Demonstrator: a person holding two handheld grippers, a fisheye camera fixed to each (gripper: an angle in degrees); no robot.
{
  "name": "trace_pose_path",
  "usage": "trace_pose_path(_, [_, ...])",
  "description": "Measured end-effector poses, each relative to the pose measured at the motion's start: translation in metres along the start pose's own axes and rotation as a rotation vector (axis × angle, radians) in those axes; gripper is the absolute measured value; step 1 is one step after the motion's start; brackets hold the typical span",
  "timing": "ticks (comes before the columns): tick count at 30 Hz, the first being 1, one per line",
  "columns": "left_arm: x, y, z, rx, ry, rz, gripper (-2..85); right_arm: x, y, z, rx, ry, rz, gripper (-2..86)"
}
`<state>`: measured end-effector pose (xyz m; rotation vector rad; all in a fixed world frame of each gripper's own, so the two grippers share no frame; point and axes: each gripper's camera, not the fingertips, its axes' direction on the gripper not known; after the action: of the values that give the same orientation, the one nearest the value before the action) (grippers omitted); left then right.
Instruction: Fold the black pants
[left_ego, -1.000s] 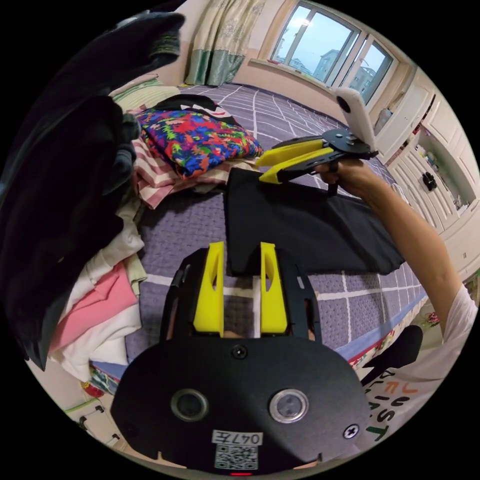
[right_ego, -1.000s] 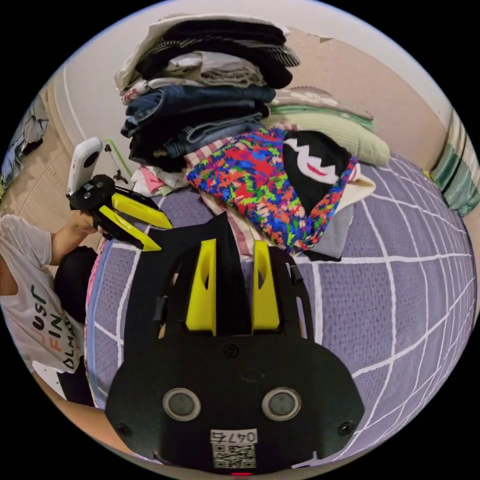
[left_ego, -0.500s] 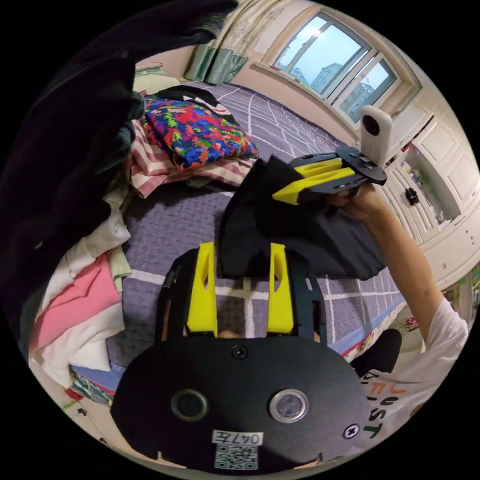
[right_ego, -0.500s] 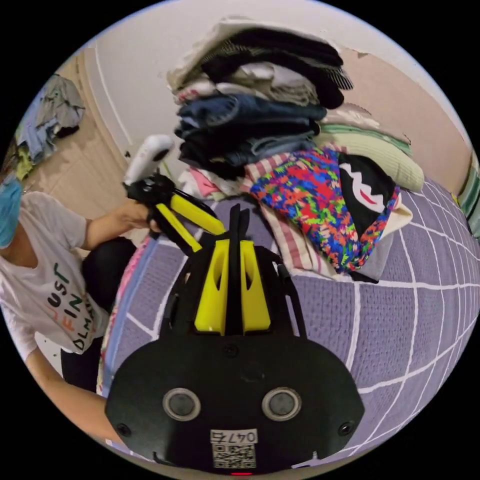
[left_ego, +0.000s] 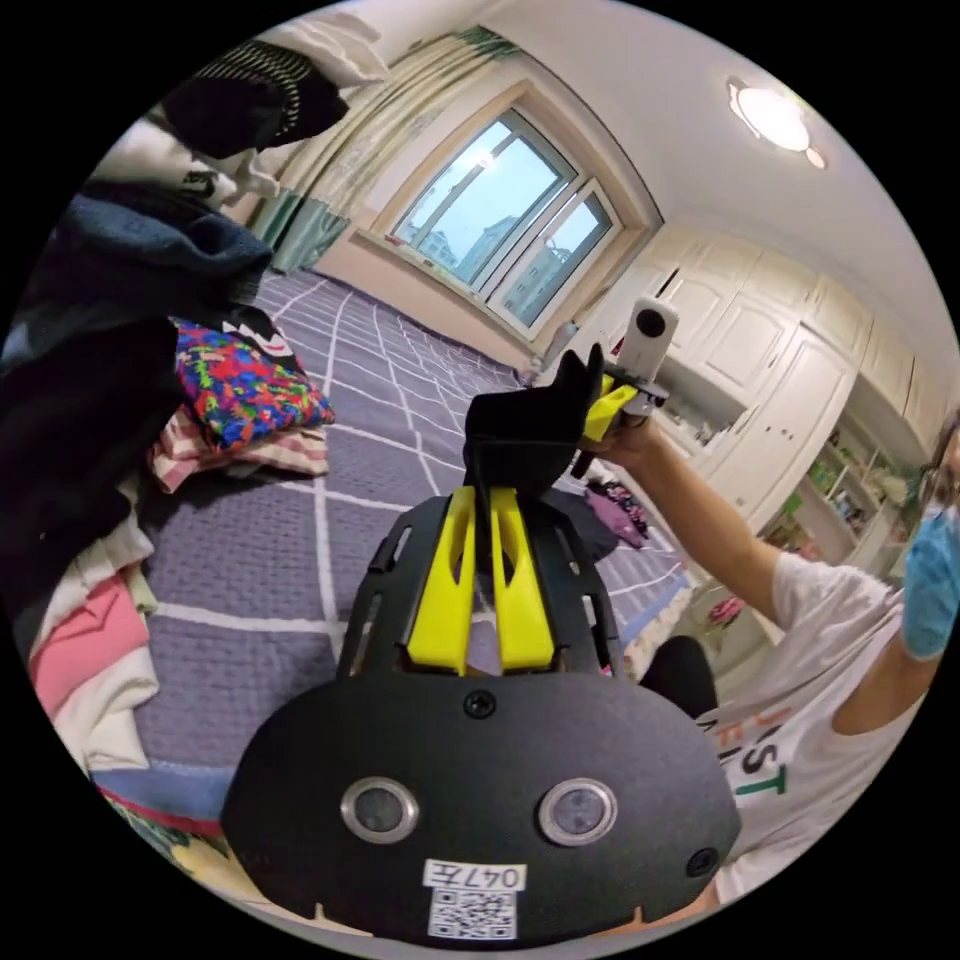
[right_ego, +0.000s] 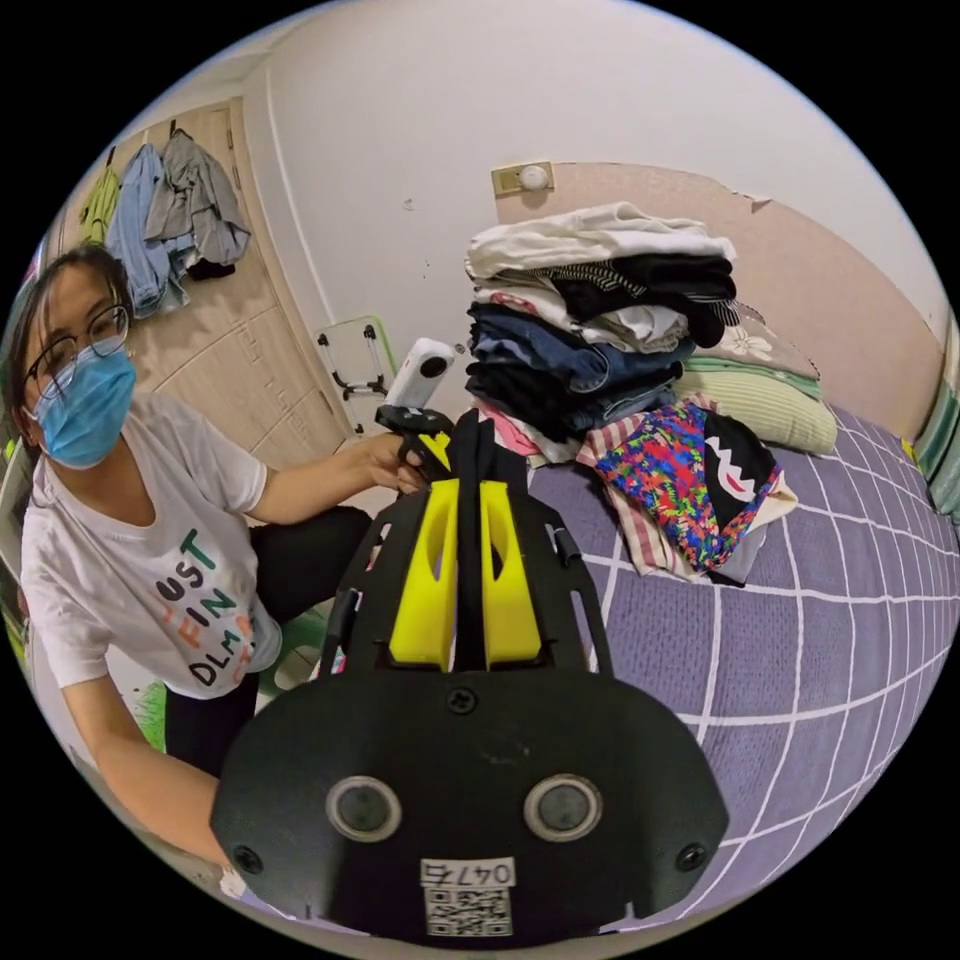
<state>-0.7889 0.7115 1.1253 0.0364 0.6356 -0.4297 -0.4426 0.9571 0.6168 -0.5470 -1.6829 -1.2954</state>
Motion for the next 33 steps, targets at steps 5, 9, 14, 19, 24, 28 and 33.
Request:
trace_pose_path(5, [0.045, 0.025, -0.024, -0.044, -0.022, -0.105, 0.0, -0.053, -0.015, -0.017, -0.038, 0.034, 0.003, 0.9])
trace_pose_path(9, [0.099, 0.068, -0.043, -0.096, -0.266, -0.153, 0.1, -0.085, -0.026, 0.02, -0.151, -0.03, -0.049, 1.0])
trace_pose_path(14, [0.119, 0.094, -0.051, -0.215, -0.447, -0.233, 1.2, -0.125, -0.025, 0.089, -0.221, -0.106, -0.078, 1.2])
trace_pose_path(19, [0.121, 0.092, -0.038, -0.279, -0.471, -0.299, 5.5, -0.145, -0.006, 0.108, -0.234, -0.025, -0.02, 6.3])
trace_pose_path(24, [0.153, 0.088, -0.049, -0.22, -0.661, -0.383, 8.0, -0.163, 0.017, 0.073, -0.15, 0.039, 0.034, 12.3])
trace_pose_path(28, [0.206, 0.068, -0.048, -0.256, -0.891, -0.327, 8.2, -0.202, 0.031, -0.032, 0.21, 0.125, 0.034, 13.1])
trace_pose_path(33, [0.294, -0.007, 0.041, -0.36, -0.845, -0.039, 5.2, -0.268, 0.111, -0.188, 0.526, 0.255, 0.117, 10.3])
